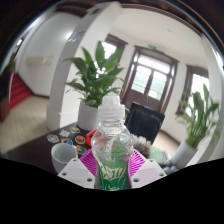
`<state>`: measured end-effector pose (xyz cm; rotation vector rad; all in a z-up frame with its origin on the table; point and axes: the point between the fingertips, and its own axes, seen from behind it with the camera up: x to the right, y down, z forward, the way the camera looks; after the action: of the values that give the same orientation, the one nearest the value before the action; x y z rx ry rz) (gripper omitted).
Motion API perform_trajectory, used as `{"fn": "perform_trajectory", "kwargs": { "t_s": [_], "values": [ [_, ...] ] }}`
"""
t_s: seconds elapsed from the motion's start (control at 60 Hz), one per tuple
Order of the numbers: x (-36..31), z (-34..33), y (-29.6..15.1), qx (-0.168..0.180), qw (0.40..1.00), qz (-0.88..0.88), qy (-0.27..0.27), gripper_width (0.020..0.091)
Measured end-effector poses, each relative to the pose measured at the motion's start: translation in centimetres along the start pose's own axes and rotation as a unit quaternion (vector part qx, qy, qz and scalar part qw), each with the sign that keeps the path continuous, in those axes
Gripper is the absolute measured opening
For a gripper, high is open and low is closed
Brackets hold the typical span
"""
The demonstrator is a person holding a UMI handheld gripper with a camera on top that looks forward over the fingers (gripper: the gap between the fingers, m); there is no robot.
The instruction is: Pour water
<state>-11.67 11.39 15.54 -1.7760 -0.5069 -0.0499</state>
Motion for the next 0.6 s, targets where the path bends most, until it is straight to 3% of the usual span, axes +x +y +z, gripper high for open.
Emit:
{"fn": "perform_trajectory", "kwargs": {
  "t_s": [0.233,0.333,0.35,0.4,0.6],
  "values": [
    [2.5,1.7,3.5,0.016,0.979,0.201,-0.027,0.0353],
    [2.3,2.1,5.4,0.016,0.982,0.188,-0.025,0.0365],
    [2.5,2.0,4.9,0.035,0.982,0.186,-0.025,0.0356],
    [2.5,2.0,5.0,0.047,0.983,0.179,-0.02,0.0354],
    [2.5,1.3,5.1,0.061,0.982,0.179,-0.01,0.0363]
  ]
}}
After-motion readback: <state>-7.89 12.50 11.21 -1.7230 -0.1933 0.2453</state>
